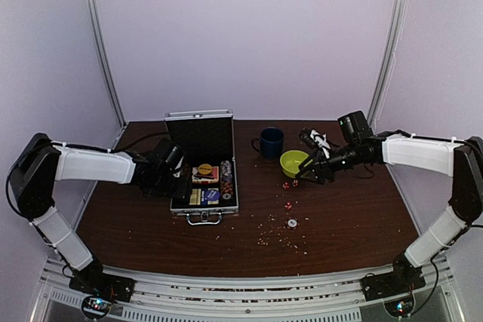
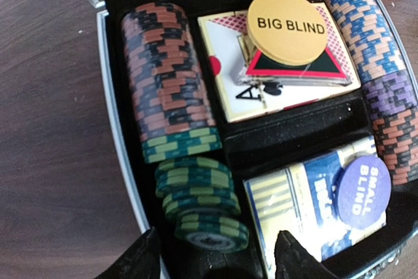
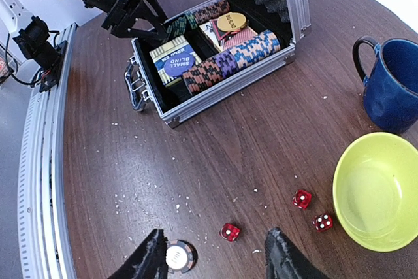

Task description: Pack up texas hold em set

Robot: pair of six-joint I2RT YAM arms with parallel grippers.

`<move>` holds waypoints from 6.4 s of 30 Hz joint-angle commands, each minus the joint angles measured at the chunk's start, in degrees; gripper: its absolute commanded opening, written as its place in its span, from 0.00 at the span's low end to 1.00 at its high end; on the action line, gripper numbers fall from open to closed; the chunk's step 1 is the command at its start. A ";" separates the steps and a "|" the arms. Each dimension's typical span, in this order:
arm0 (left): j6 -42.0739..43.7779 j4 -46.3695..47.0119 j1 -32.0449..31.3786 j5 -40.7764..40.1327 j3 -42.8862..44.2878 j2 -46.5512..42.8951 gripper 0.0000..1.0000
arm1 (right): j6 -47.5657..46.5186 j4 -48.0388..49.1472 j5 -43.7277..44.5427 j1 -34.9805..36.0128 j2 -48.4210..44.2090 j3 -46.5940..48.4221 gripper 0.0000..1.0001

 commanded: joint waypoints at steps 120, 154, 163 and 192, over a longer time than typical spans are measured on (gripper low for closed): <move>20.55 4.38 13.16 9.04 5.60 -15.78 0.89 | -0.36 -3.88 50.41 34.12 29.32 36.53 0.54; 20.85 4.30 13.99 9.95 5.84 -14.20 0.89 | 1.40 -22.37 41.57 19.32 22.34 20.10 0.47; 20.85 4.05 13.92 10.58 6.19 -13.82 0.89 | 2.46 -24.54 40.50 17.96 23.72 19.81 0.43; 20.94 3.68 14.41 10.03 6.18 -14.85 0.88 | 3.98 -25.30 29.56 19.81 30.70 42.50 0.11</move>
